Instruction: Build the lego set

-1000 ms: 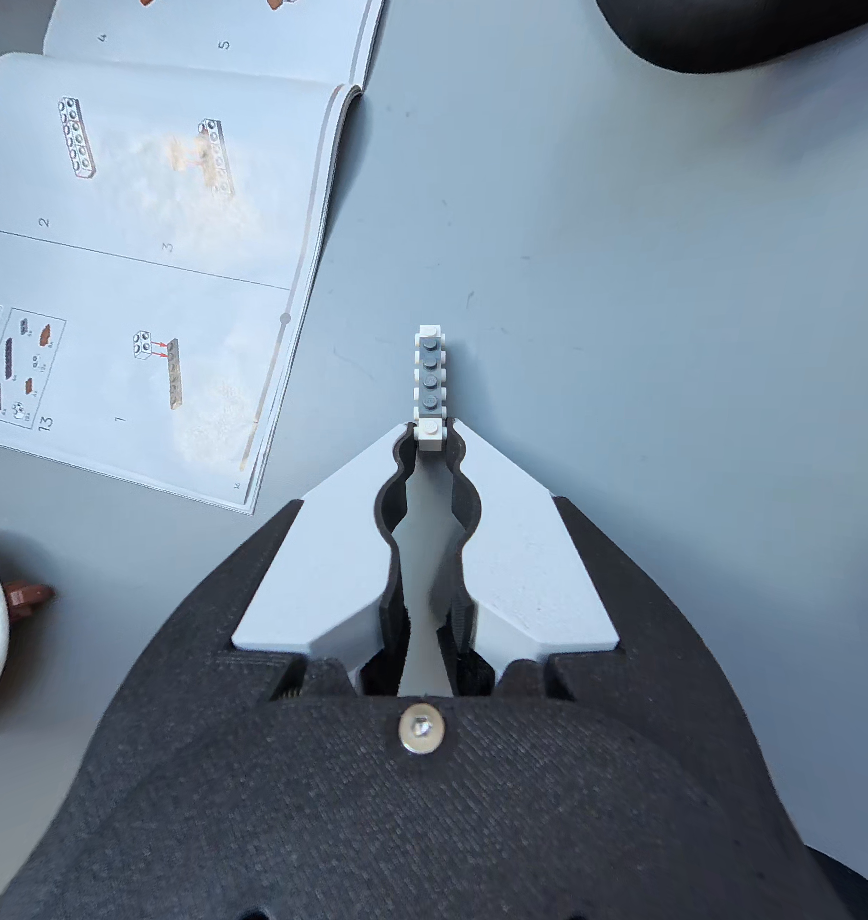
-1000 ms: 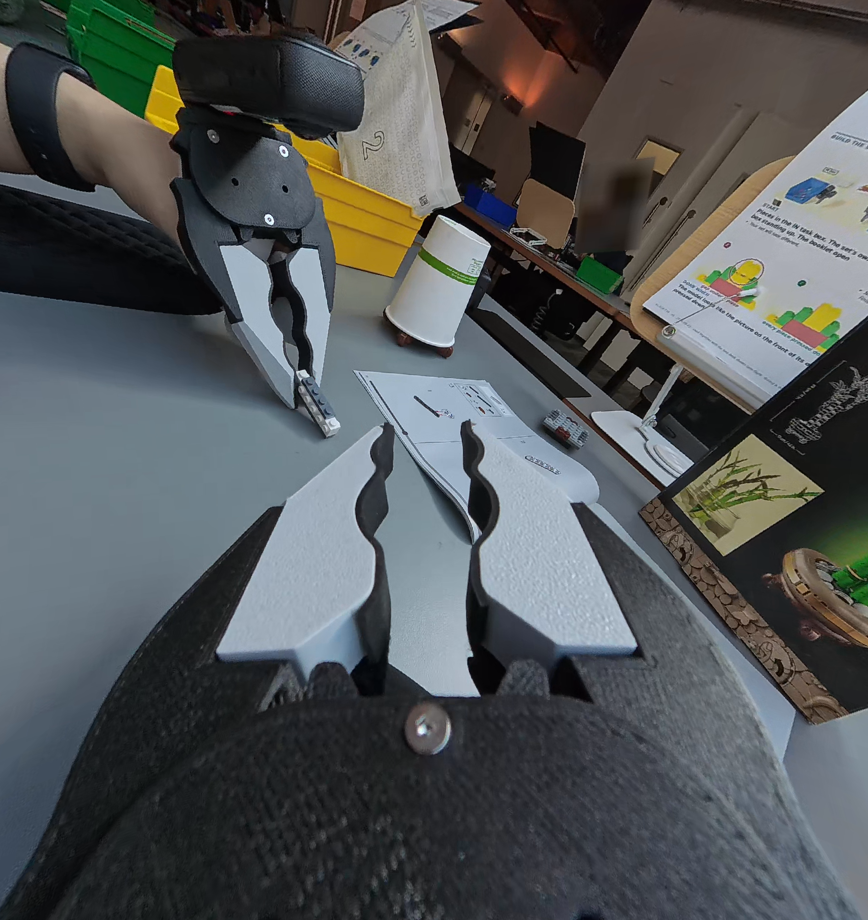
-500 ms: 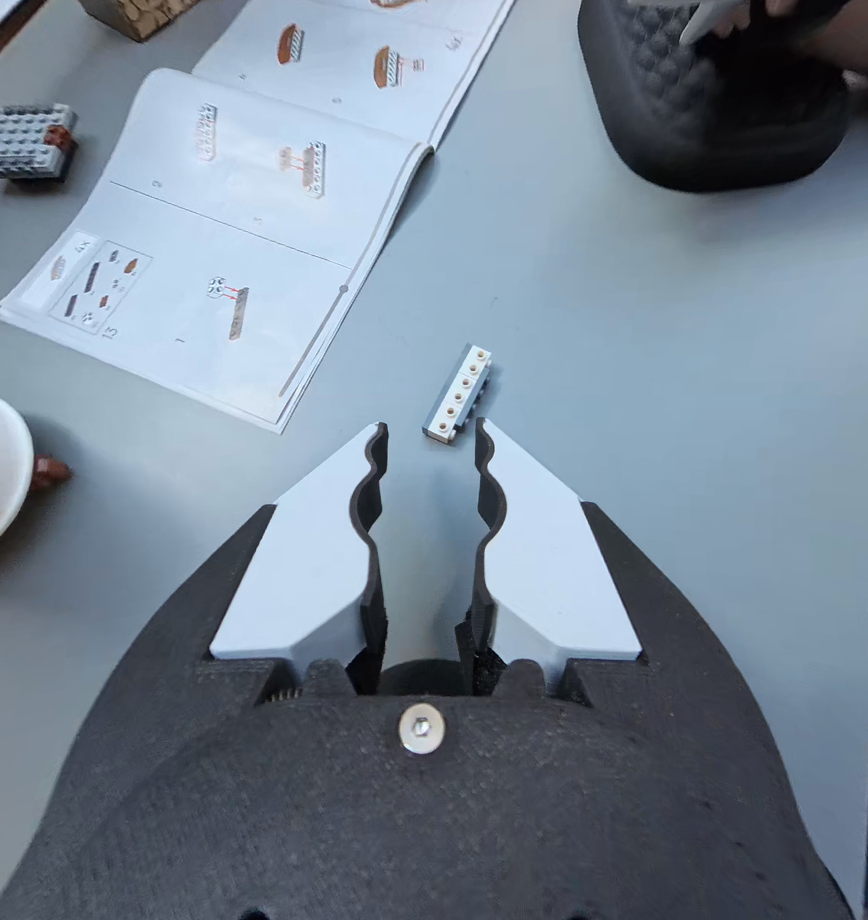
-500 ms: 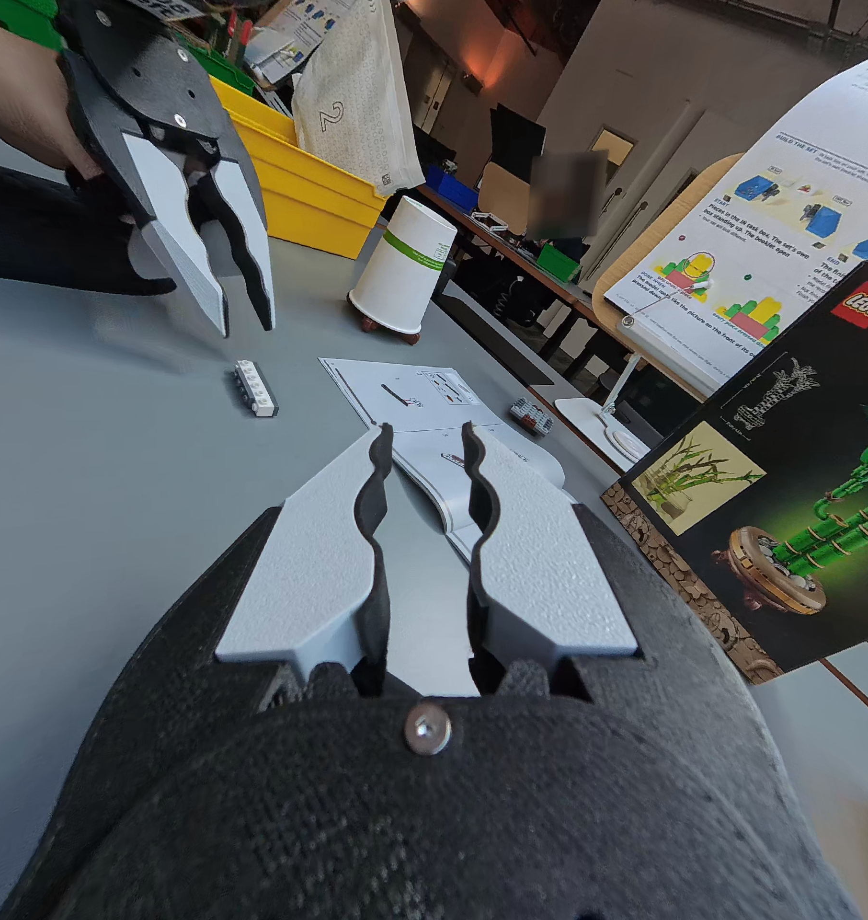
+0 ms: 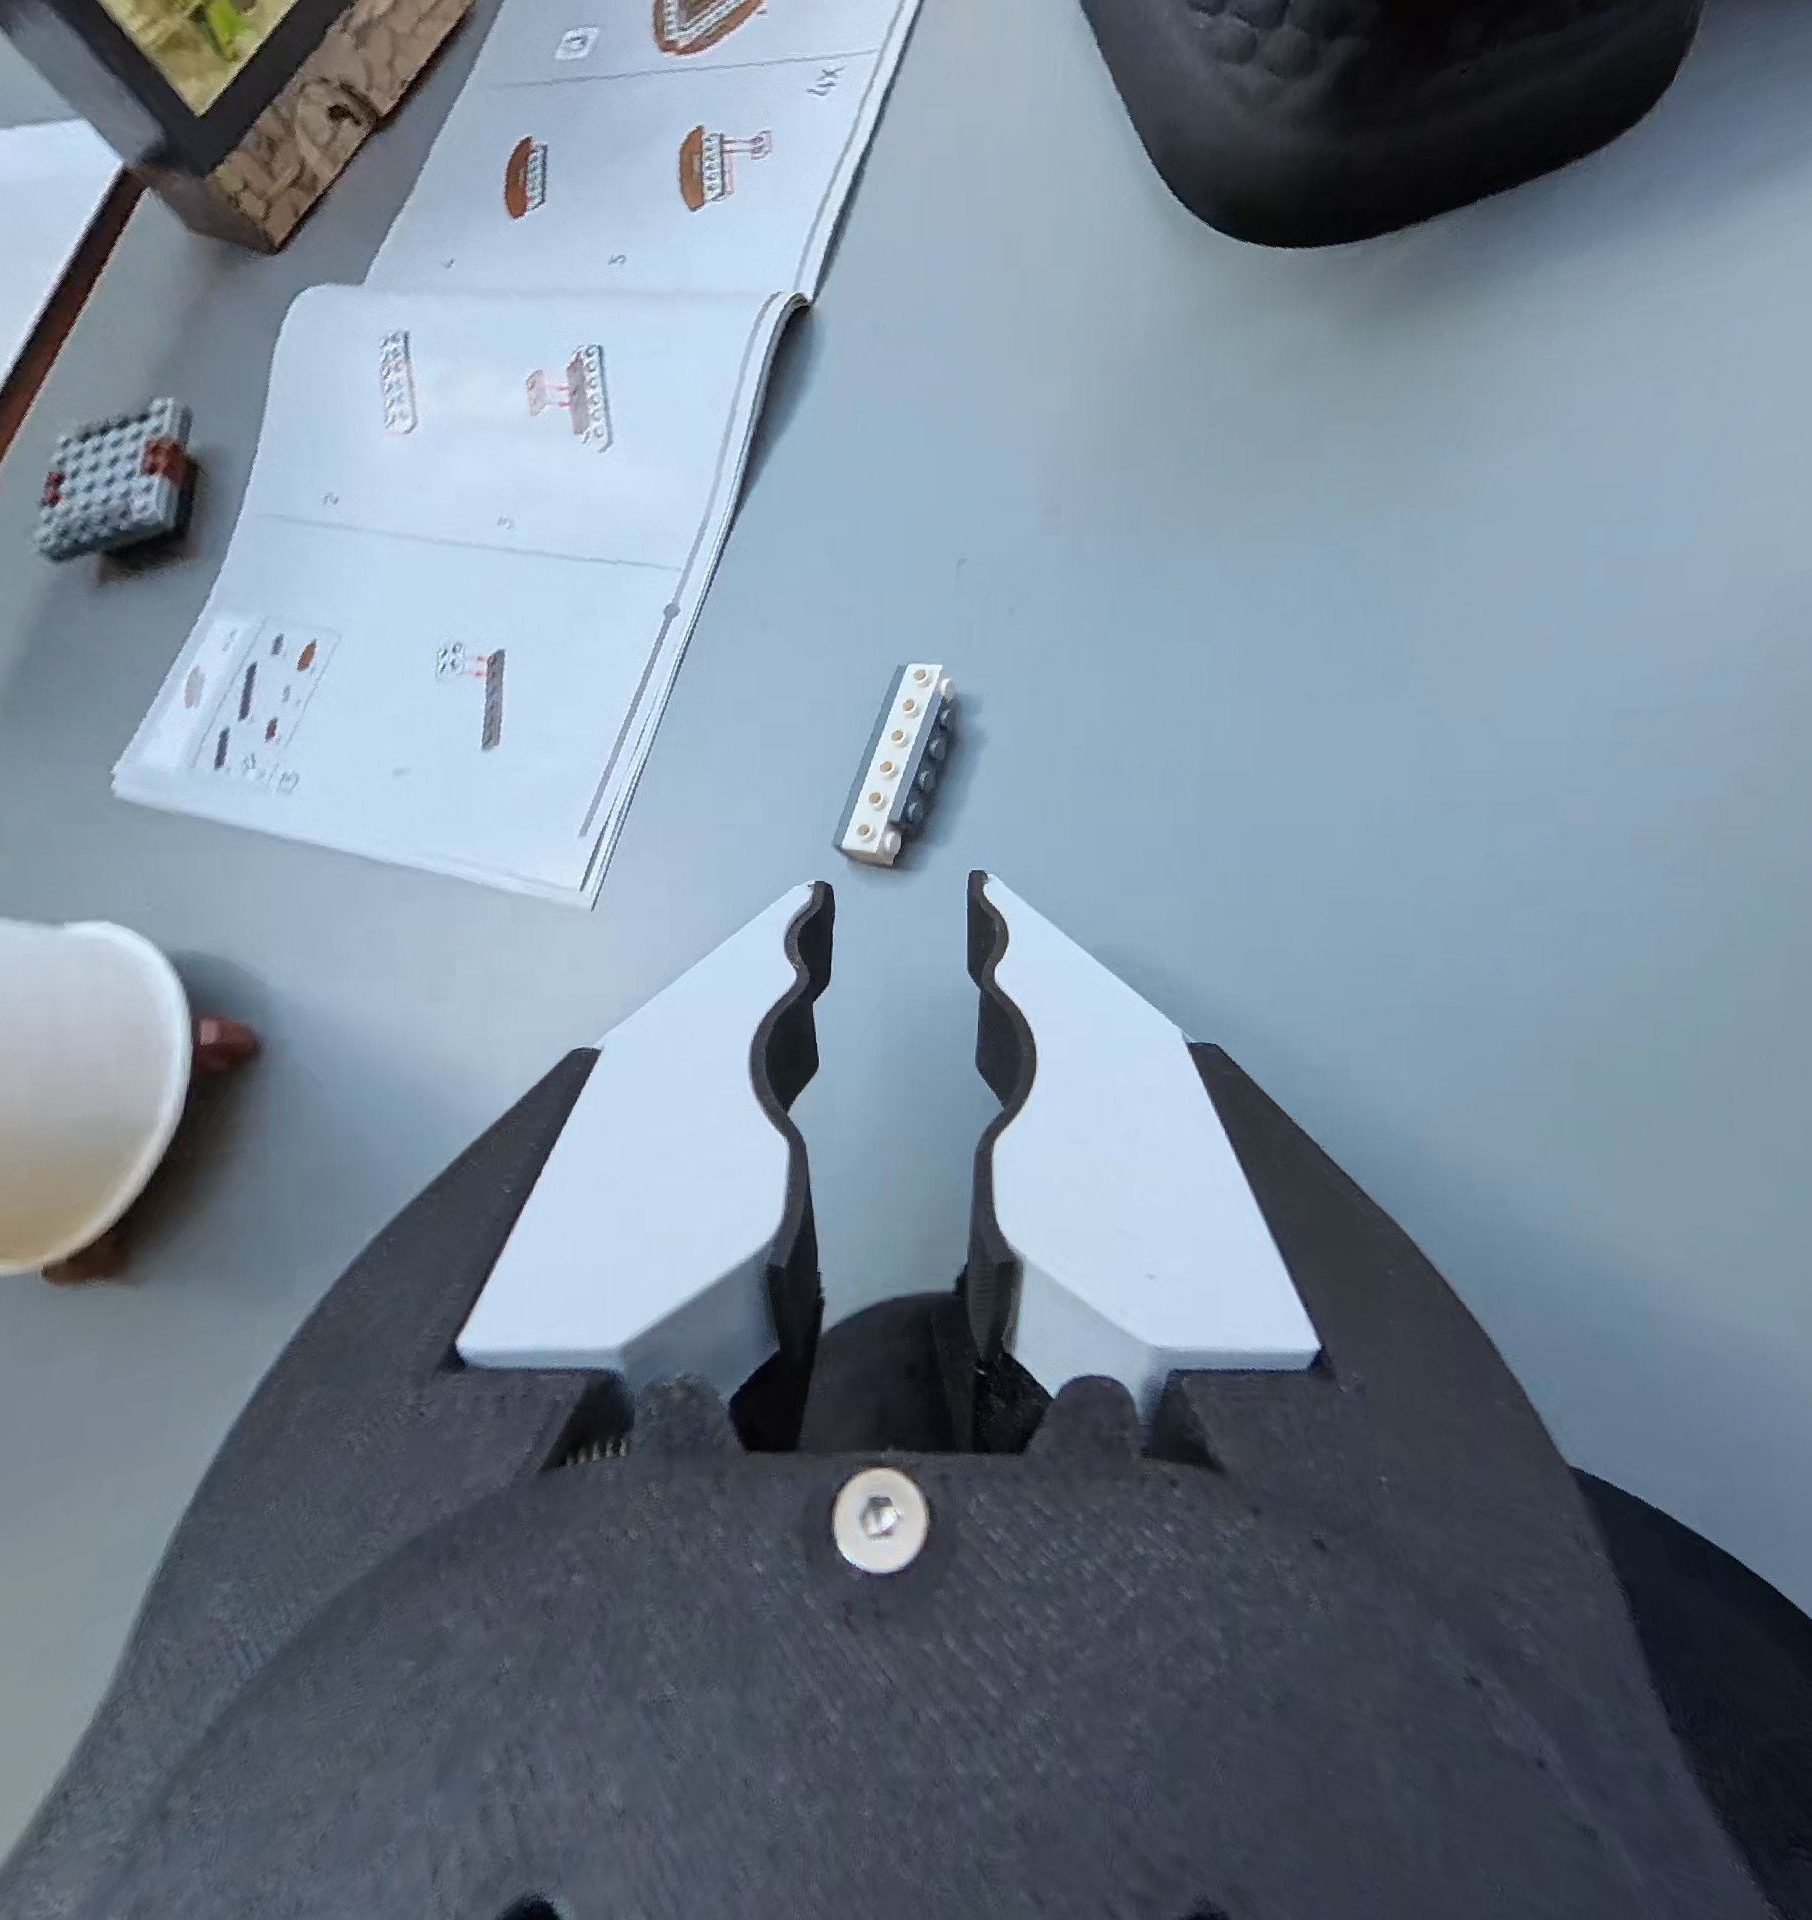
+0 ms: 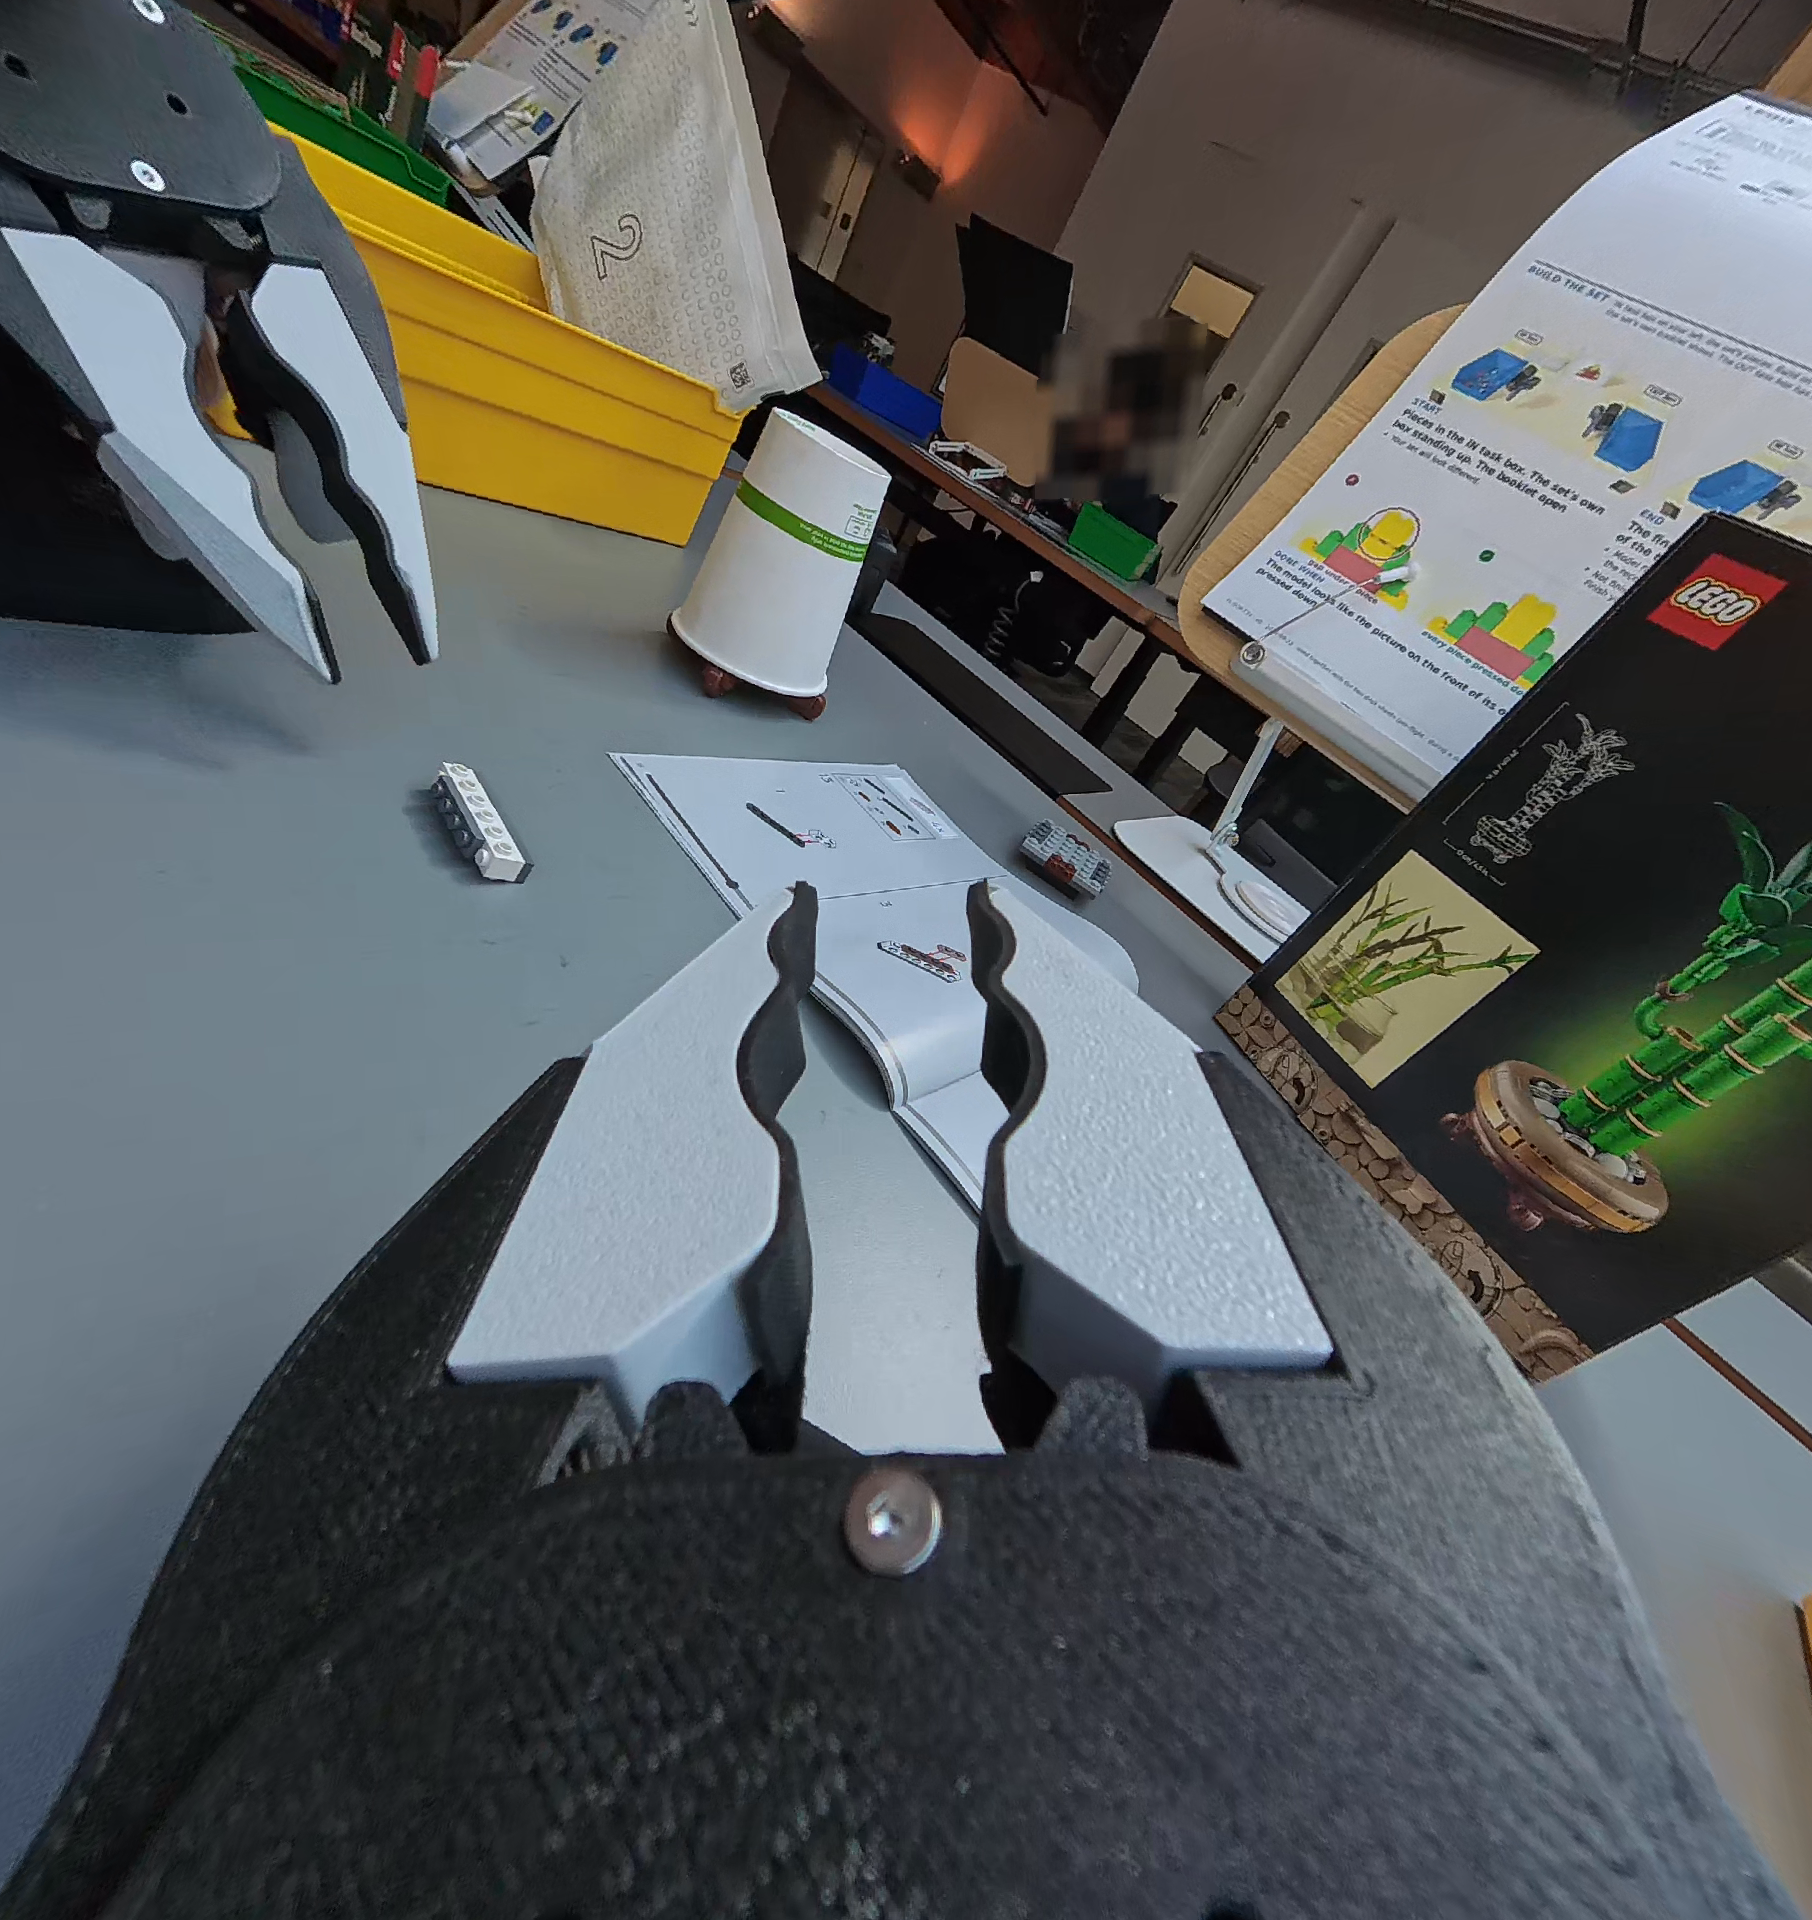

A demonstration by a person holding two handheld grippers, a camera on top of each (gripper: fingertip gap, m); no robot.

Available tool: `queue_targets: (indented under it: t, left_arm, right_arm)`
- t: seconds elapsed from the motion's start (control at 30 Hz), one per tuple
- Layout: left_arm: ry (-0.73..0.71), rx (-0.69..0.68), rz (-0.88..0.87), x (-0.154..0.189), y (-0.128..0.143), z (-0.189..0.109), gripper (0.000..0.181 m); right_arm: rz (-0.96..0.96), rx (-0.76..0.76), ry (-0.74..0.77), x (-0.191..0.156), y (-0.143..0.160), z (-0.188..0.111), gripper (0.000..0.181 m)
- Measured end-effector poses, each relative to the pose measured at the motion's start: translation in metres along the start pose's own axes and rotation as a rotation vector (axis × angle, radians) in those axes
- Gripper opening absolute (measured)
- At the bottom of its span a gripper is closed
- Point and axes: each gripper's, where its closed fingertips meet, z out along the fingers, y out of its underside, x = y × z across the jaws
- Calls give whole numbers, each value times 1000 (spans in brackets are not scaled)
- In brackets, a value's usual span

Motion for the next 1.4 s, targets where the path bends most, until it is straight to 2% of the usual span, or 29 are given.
queue_targets:
  t: [0.03,0.13,0.27,0.4,0.57,0.6,0.63,0.8,0.87,0.93,1.03,1.17,1.33,1.4]
  left_arm:
    - [26,-4,41,2,-4,7,24]
    - [101,-37,166,8,-12,27,22]
    - [137,-126,309,9,-7,47,26]
    - [192,-138,260,4,-14,52,4]
    - [254,-164,220,-3,-14,53,0]
    - [254,-171,233,-4,-14,53,12]
    - [252,-182,249,-4,-13,53,17]
    - [197,-124,394,-8,-22,54,25]
    - [208,-122,430,-9,-17,59,25]
    - [248,-133,410,-8,-13,63,9]
    - [337,-182,298,-5,-12,62,9]
    - [564,-314,16,10,-7,52,9]
    - [539,-281,-9,7,-8,53,10]
    - [508,-266,-1,6,-9,54,16]
  right_arm:
    - [0,-2,0,0,0,0,29]
    - [0,-7,-3,-1,1,1,28]
    - [-4,-9,-6,-1,2,1,28]
    - [3,-3,-10,-1,1,0,28]
    - [8,9,-20,-2,-1,0,28]
    - [-3,2,-27,-4,0,1,29]
    - [-18,-12,-38,-7,2,2,29]
    - [-88,-53,-66,-17,7,6,29]
    - [-87,-60,-66,-17,9,6,29]
    - [-80,-72,-65,-16,11,7,29]
    - [-79,-80,-64,-16,11,8,29]
    - [-131,-126,-101,-25,17,12,28]
    - [-212,-173,-117,-34,25,15,28]
    - [-210,-167,-110,-33,24,14,28]
